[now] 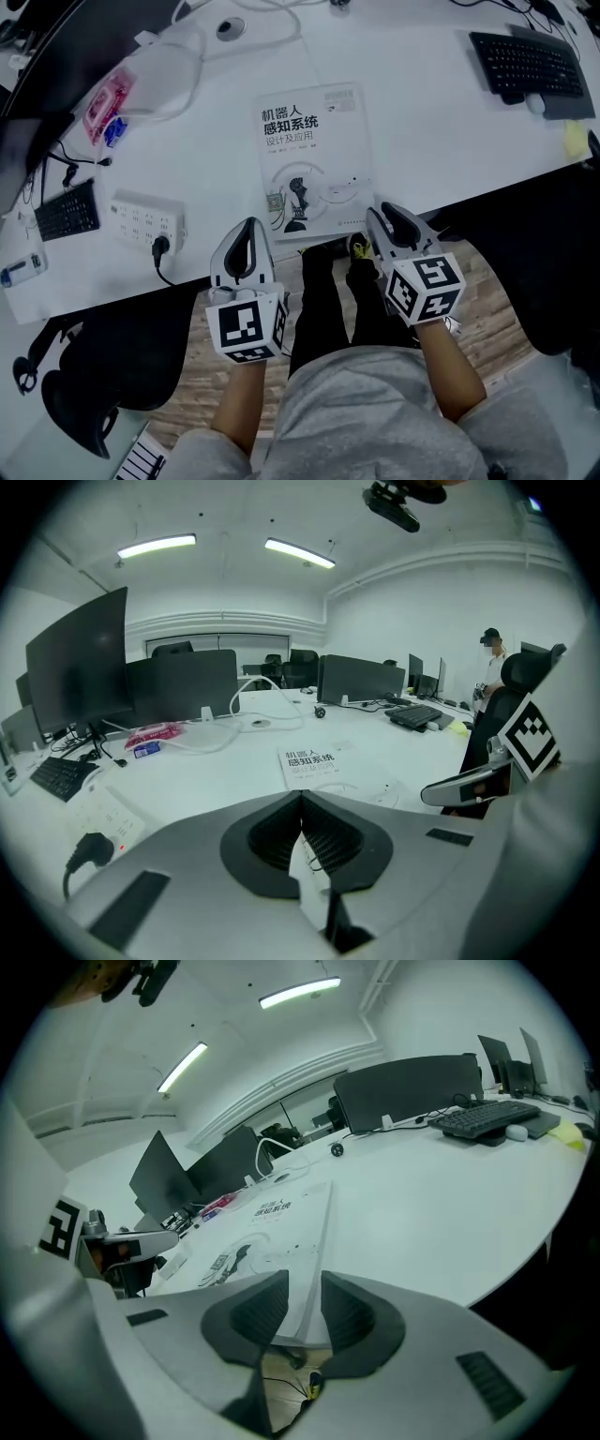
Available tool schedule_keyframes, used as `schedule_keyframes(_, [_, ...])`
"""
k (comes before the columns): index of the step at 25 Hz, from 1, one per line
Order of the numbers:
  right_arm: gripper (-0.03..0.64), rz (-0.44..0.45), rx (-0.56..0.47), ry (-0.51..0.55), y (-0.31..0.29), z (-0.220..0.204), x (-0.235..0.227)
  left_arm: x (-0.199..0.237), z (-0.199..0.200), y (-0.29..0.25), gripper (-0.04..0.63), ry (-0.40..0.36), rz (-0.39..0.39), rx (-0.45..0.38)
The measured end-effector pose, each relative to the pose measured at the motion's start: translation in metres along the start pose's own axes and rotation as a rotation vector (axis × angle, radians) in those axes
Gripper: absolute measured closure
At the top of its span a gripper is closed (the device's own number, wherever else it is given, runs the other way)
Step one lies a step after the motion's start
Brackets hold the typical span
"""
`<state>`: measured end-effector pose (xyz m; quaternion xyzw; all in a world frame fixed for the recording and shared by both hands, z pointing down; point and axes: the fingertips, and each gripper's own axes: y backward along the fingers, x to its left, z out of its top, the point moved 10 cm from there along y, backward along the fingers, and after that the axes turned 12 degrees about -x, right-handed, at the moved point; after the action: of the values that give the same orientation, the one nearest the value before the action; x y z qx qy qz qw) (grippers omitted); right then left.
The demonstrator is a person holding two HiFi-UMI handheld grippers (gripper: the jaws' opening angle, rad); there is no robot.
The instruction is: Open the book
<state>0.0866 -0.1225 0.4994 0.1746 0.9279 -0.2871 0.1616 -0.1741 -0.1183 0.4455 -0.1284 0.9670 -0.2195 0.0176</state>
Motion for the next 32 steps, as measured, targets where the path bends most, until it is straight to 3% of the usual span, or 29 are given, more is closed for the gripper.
schedule_keyframes(11, [0.518, 0.022, 0.065, -0.102, -0.014, -0.005, -0.008, 0.005, -0.012, -0.009, 0.586, 0.013, 0.001, 0.030])
schedule_keyframes(16, [0.540, 0.021, 0.093, -0.095, -0.016, -0.001, -0.008, 0.008, -0.012, -0.006, 0.586, 0.023, 0.012, 0.026])
schedule_keyframes(23, [0.577, 0.003, 0.065, -0.150, -0.010, 0.007, -0.007, 0.010, -0.005, -0.003, 0.586, 0.023, 0.022, 0.017])
schedule_keyframes(32, [0.581, 0.100, 0.002, -0.131, 0.005, 0.041, 0.035, 0.013, 0.028, 0.016, 0.586, -0.005, 0.045, -0.041])
